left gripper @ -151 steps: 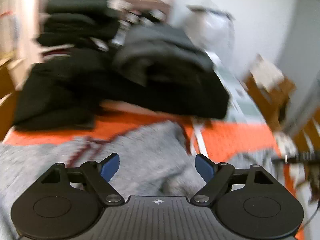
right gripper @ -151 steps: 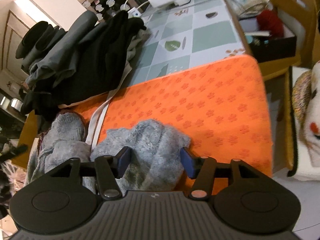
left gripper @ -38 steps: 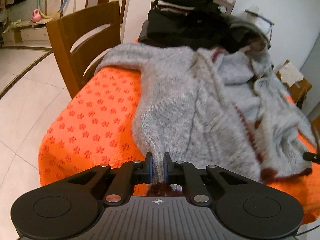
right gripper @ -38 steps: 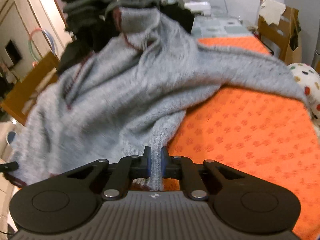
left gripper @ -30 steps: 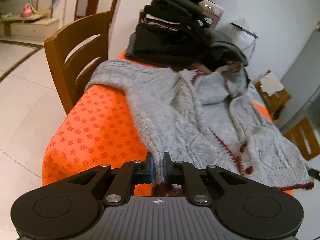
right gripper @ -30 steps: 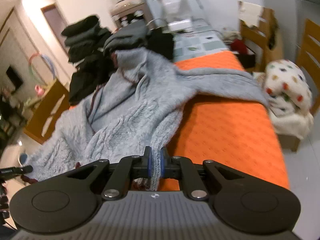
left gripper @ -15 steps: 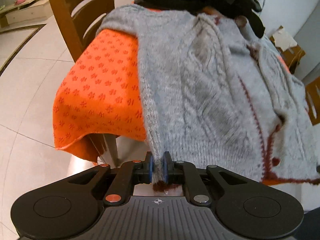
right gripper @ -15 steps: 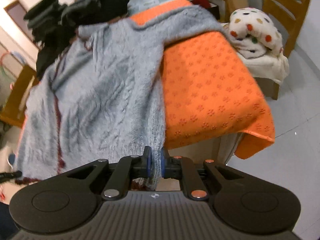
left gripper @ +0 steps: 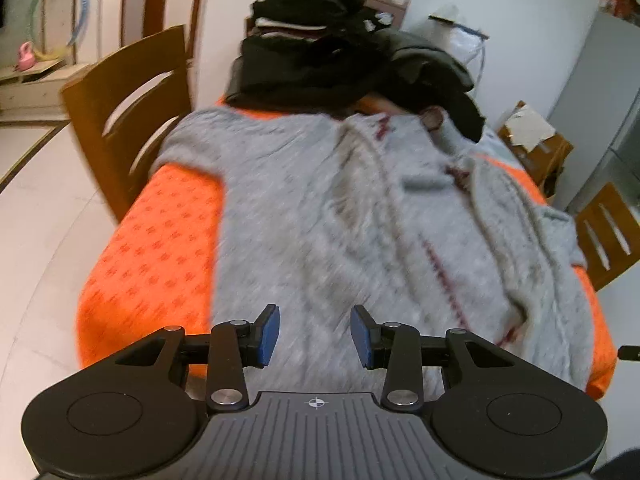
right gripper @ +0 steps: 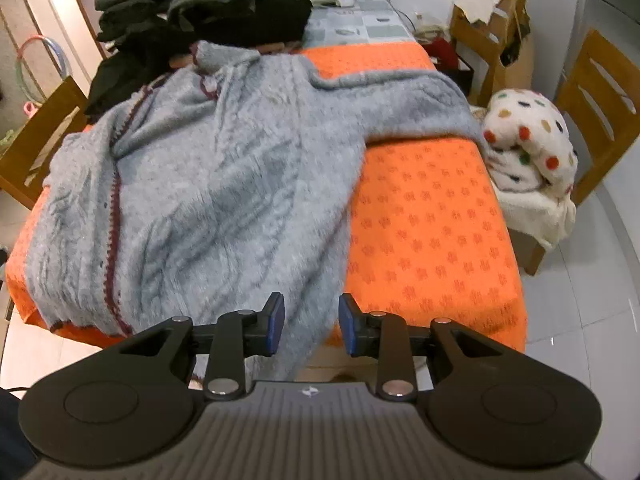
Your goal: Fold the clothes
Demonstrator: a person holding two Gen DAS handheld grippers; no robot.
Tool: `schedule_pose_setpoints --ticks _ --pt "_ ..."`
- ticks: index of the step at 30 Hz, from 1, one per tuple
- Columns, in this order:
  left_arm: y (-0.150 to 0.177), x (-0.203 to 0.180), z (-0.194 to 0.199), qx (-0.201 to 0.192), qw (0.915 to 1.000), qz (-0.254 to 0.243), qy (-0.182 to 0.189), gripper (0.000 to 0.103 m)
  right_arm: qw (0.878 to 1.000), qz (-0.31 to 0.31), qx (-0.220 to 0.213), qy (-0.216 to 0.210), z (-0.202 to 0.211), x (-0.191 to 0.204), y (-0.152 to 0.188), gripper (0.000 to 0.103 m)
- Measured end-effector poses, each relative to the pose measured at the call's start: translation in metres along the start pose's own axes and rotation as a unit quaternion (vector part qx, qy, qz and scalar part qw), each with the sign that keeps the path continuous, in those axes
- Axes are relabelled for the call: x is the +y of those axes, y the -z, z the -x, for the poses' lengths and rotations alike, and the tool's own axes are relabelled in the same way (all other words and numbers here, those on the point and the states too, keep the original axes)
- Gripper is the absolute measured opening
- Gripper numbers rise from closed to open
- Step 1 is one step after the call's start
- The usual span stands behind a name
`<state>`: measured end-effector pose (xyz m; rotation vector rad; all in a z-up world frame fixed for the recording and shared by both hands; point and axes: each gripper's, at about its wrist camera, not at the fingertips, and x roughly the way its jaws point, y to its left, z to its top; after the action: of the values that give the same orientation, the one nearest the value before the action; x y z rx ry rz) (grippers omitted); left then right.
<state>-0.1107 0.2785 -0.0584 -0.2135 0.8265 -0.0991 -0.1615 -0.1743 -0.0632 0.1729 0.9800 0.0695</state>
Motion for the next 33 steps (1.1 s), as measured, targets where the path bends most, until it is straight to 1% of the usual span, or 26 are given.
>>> schedule_pose_setpoints --ticks 7,11,14,16,18,21,25,29,33 --pt "-0.048 -0.039 -0.047 -0.016 0.9988 -0.027 0.037 0.042 1.0 -0.005 -0.009 -0.015 -0.005 0.0 -0.011 0.035" --pt "-0.076 -0.067 -0.08 -0.02 0.9966 -0.054 0.059 0.042 0.999 -0.016 -0.022 -0.024 -0.007 -0.005 -0.017 0.037" --pt "-0.098 -0.085 -0.107 -0.016 0.9955 -0.073 0.058 0.043 0.999 -0.029 -0.031 -0.028 -0.01 -0.009 -0.021 0.038" --pt "-0.116 -0.094 -0.127 -0.016 0.9948 -0.085 0.053 0.045 0.998 -0.036 -0.036 -0.028 -0.011 -0.012 -0.023 0.038" --pt "-0.133 -0.101 -0.146 -0.019 0.9938 -0.1 0.046 0.05 0.998 -0.044 -0.041 -0.026 -0.012 -0.014 -0.025 0.038" --pt "-0.159 -0.108 -0.174 -0.026 0.9912 -0.123 0.041 0.056 0.998 -0.052 -0.045 -0.014 -0.011 -0.016 -0.026 0.039" --pt "-0.191 -0.108 -0.212 -0.024 0.9904 -0.13 0.038 0.057 0.996 -0.079 -0.045 0.007 -0.009 -0.008 -0.022 0.039" --pt "-0.217 -0.099 -0.254 -0.007 0.9906 -0.128 0.048 0.06 0.989 -0.131 -0.054 0.035 -0.008 0.017 -0.011 0.039" --pt "-0.236 -0.097 -0.295 0.014 0.9826 -0.171 0.073 0.064 0.979 -0.182 -0.061 0.066 -0.008 0.05 0.004 0.039"
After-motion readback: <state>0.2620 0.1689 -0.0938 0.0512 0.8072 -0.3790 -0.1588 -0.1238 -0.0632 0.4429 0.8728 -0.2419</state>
